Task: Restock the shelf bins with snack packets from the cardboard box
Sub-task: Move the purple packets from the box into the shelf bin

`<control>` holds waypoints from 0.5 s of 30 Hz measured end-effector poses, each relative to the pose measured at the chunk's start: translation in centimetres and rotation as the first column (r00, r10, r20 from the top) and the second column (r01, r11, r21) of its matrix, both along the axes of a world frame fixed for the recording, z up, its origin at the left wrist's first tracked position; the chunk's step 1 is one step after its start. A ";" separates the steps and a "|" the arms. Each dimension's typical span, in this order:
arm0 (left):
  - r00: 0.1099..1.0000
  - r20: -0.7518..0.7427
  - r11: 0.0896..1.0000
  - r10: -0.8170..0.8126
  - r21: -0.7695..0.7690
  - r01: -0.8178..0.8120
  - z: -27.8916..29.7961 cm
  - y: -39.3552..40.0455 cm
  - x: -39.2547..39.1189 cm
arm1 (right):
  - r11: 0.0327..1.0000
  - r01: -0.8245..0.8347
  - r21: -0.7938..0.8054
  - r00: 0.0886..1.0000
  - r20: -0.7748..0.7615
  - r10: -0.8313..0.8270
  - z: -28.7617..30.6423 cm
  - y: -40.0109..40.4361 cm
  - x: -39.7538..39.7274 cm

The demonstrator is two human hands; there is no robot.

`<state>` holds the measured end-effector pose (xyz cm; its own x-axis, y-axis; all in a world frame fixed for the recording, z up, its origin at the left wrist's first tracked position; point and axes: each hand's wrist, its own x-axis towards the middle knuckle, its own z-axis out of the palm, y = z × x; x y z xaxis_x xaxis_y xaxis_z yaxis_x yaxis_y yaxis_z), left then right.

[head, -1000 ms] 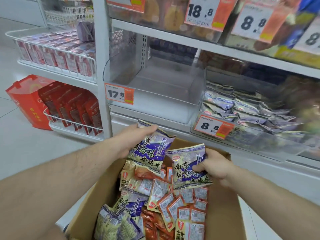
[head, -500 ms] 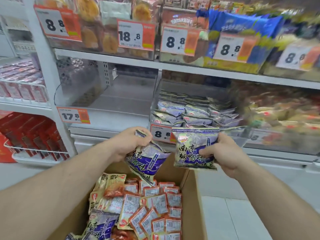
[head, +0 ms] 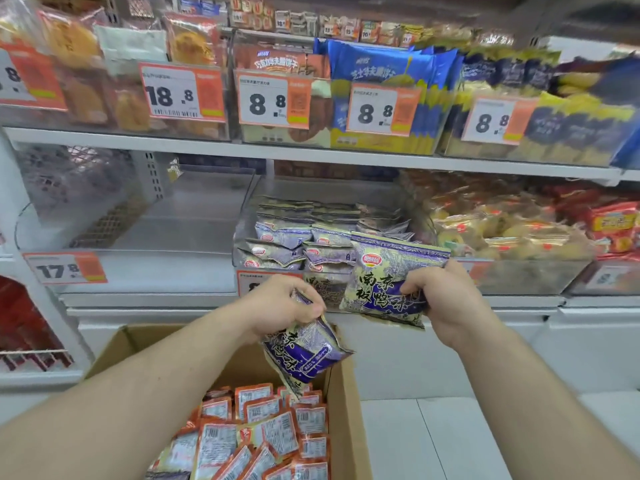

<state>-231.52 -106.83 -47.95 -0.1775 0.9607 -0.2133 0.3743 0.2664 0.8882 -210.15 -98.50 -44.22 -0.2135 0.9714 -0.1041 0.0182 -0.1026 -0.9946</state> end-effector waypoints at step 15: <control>0.947 -0.268 0.977 -0.176 0.074 0.202 -0.7 3.4 3.2 | 0.980 -0.179 -0.089 0.984 -0.034 0.176 -1.5 0.7 0.3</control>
<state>-228.28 -103.45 -48.67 -0.0269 0.9959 -0.0858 0.6294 0.0835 0.7725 -209.85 -97.82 -45.68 -0.3855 0.9044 -0.1830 0.0185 -0.1907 -0.9815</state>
